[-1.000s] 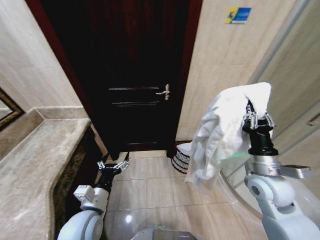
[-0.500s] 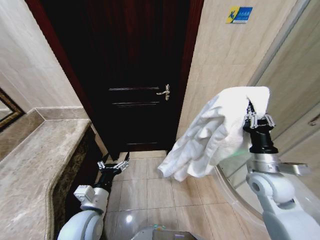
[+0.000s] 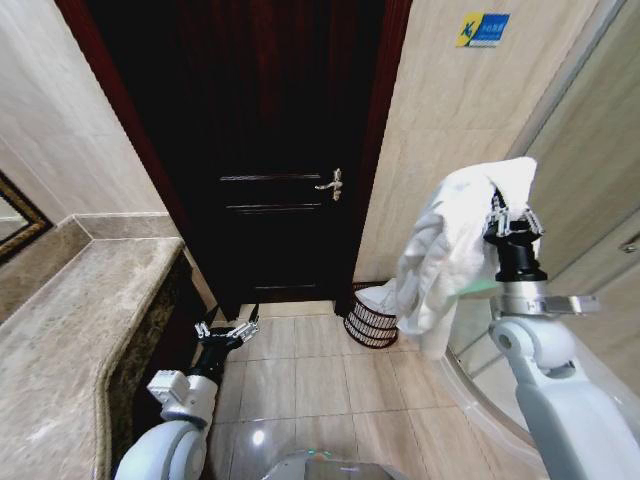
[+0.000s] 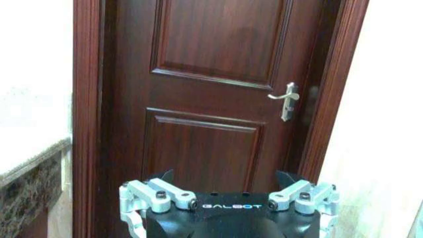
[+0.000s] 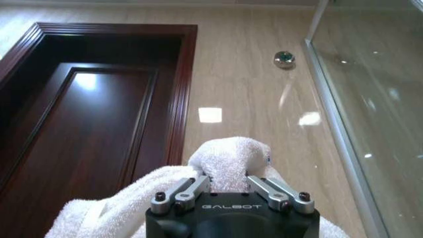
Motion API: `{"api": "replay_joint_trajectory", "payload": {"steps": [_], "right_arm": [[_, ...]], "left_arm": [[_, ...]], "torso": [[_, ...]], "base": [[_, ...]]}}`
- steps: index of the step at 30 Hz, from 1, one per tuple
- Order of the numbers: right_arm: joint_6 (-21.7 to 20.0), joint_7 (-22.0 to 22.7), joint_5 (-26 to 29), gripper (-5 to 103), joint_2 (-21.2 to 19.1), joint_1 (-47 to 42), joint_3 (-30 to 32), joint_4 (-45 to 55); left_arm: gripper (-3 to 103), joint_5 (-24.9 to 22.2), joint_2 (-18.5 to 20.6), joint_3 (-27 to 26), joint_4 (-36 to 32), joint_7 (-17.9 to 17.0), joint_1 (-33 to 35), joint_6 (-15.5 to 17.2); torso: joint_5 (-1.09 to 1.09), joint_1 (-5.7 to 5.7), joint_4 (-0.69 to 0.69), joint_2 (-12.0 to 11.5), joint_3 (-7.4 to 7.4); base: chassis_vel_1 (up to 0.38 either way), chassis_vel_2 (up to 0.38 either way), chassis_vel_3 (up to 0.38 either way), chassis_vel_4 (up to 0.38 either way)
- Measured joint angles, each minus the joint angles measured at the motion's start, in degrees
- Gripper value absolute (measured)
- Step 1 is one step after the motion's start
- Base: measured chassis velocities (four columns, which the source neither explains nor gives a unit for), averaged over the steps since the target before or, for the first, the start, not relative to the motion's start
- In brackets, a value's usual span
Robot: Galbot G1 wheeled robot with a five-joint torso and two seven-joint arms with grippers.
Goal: Discard the used towel into the hamper.
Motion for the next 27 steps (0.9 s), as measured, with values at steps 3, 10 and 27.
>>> {"api": "replay_joint_trajectory", "payload": {"steps": [3, 10, 27], "right_arm": [[0.1, 0.0, 0.4, 13, -0.6, 1.8, -0.7, -1.6], [0.1, 0.1, 0.7, 13, -1.7, 6.8, -3.9, -5.2], [-2.4, 0.9, -1.1, 13, 0.3, 13.6, -9.2, -7.0]], "left_arm": [[100, 0.0, 0.0, 0.0, 0.0, 0.0, 0.0, 0.0], [100, 0.0, 0.0, 0.0, 0.0, 0.0, 0.0, 0.0], [100, 0.0, 0.0, 0.0, 0.0, 0.0, 0.0, 0.0]], "torso": [[0.00, 0.00, 0.00, 0.0, 0.00], [-0.01, 0.00, 0.00, 0.0, 0.00], [-0.01, 0.00, 0.00, 0.0, 0.00]], "base": [[0.000, 0.000, 0.000, 0.000], [0.000, 0.000, 0.000, 0.000], [0.000, 0.000, 0.000, 0.000]]}}
